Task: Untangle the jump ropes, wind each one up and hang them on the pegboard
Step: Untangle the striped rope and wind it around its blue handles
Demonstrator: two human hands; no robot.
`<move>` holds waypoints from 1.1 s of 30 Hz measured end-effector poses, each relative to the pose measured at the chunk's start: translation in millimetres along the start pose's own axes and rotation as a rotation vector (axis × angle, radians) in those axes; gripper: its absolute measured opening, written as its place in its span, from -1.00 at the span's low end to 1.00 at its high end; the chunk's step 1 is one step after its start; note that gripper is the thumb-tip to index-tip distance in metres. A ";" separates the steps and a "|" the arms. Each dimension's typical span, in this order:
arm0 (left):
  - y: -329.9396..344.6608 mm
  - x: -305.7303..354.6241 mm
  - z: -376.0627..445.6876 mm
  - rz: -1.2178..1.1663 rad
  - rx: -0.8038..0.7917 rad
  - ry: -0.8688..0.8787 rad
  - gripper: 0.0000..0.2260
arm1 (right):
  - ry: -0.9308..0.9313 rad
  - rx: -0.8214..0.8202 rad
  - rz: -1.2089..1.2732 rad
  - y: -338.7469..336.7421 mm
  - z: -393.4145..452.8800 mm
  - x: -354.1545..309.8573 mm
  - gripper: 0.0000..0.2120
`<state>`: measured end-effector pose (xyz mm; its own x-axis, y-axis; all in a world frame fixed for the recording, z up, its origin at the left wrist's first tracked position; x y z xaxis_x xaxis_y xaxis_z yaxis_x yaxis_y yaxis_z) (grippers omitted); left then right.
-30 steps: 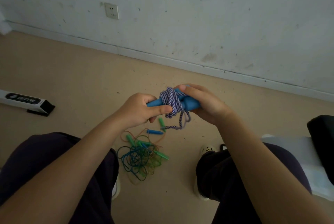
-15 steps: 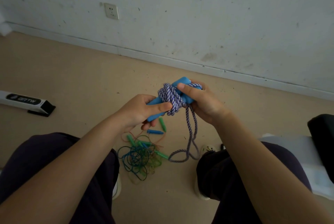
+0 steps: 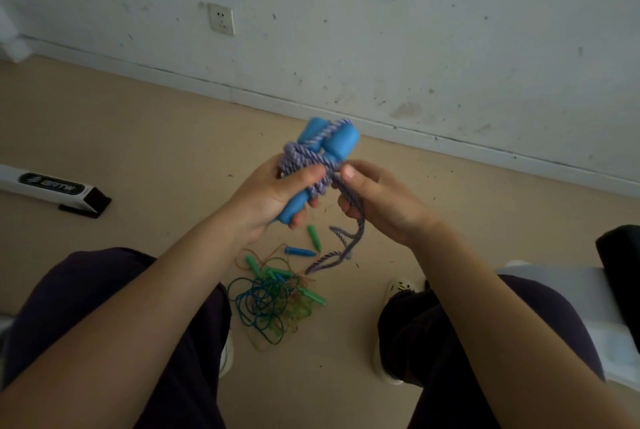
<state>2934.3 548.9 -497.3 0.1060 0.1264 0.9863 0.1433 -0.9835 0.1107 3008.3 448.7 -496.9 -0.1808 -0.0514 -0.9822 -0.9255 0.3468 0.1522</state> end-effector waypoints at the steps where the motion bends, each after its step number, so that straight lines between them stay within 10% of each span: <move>1: -10.2 4.2 0.4 -0.018 0.059 0.029 -0.65 | 0.018 0.027 -0.035 -2.4 -0.2 3.1 -0.53; 8: -41.5 5.1 -5.7 0.060 0.258 0.058 -0.59 | 0.078 0.030 -0.627 14.1 -2.6 -1.8 -0.80; 14: -26.8 -18.7 -2.6 0.326 0.016 -0.210 -0.56 | -0.034 0.022 -0.892 12.8 -13.2 -36.3 -0.82; 22: 26.2 -40.0 -11.4 0.514 -0.439 -0.377 -0.57 | -0.098 0.099 -0.870 3.2 -7.7 -31.6 -0.66; 33: 36.0 -31.5 -11.0 0.513 -0.347 -0.271 -0.54 | -0.131 0.088 -0.806 4.8 -2.4 -24.6 -0.58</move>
<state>2925.2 508.1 -523.1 0.3264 -0.3837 0.8638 -0.3105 -0.9067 -0.2854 3007.5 449.4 -471.7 0.5738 -0.2083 -0.7921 -0.7241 0.3228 -0.6095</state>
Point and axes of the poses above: each hand's wrist, its own z-axis towards the middle knuckle, its own y-axis out of the palm, x = y × z, the point moved 10 cm from there along z, towards the middle knuckle, and after that the axes turned 11 degrees about -x, right-handed, at the moved point
